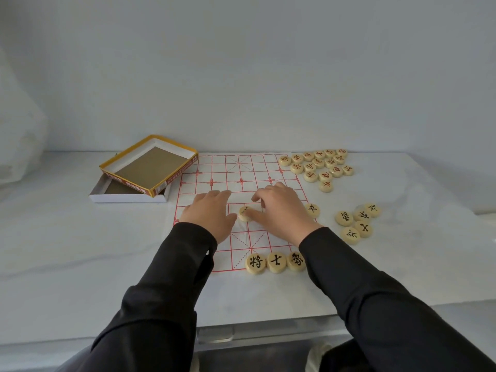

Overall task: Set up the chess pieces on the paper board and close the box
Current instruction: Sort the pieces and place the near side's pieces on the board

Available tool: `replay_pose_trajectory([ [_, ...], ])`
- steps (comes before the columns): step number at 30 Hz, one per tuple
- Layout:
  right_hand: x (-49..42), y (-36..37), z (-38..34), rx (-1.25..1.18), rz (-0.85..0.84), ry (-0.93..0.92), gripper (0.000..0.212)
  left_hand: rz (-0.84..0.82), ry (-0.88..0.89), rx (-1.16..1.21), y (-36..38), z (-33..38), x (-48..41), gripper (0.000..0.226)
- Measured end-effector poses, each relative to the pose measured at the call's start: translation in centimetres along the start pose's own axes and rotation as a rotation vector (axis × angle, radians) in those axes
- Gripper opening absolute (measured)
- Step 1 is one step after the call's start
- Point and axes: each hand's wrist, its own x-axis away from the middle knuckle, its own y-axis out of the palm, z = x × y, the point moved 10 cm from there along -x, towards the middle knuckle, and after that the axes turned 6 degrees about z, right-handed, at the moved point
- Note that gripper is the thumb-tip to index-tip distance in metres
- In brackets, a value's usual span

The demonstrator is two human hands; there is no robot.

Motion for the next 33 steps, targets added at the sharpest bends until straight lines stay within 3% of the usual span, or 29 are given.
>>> replay_pose_trajectory([
  [11, 3.1, -4.3, 6.5, 0.002, 0.057, 0.182, 0.04, 0.234, 0.278, 0.054, -0.7, 6.7, 2.5, 0.047],
  [20, 6.4, -7.3, 16.6, -0.064, 0.116, 0.496, 0.027, 0.237, 0.379, 0.014, 0.5, 9.2, 3.5, 0.048],
  [25, 8.7, -6.9, 22.0, -0.036, 0.009, 0.696, 0.039, 0.233, 0.386, -0.011, 0.9, 9.8, 3.6, 0.049],
  [30, 9.1, -5.5, 22.6, -0.041, -0.131, 0.673, 0.053, 0.225, 0.38, -0.033, 1.2, 9.5, 3.4, 0.049],
  [33, 8.6, -5.1, 22.4, 0.0, -0.112, 0.624, 0.052, 0.231, 0.369, -0.018, 0.9, 9.3, 3.3, 0.047],
])
